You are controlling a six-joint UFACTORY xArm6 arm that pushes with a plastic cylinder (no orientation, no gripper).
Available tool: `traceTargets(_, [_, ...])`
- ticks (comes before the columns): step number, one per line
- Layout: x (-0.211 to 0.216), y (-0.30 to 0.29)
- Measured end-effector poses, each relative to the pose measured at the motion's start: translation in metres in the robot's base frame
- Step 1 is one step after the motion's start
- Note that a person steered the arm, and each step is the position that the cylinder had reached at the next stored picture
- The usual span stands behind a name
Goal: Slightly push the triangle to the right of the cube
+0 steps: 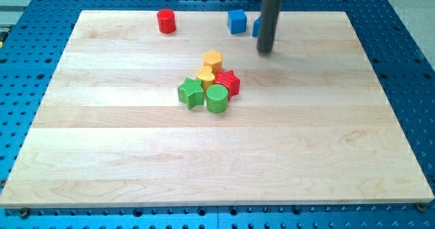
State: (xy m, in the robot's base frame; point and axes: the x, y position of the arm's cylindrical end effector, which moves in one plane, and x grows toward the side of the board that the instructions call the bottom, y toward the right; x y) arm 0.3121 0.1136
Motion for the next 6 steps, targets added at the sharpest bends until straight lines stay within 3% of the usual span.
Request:
traceTargets(2, [-0.034,0.009])
traceTargets(5, [-0.043,-0.022])
traceTargets(6, [-0.029,-0.025])
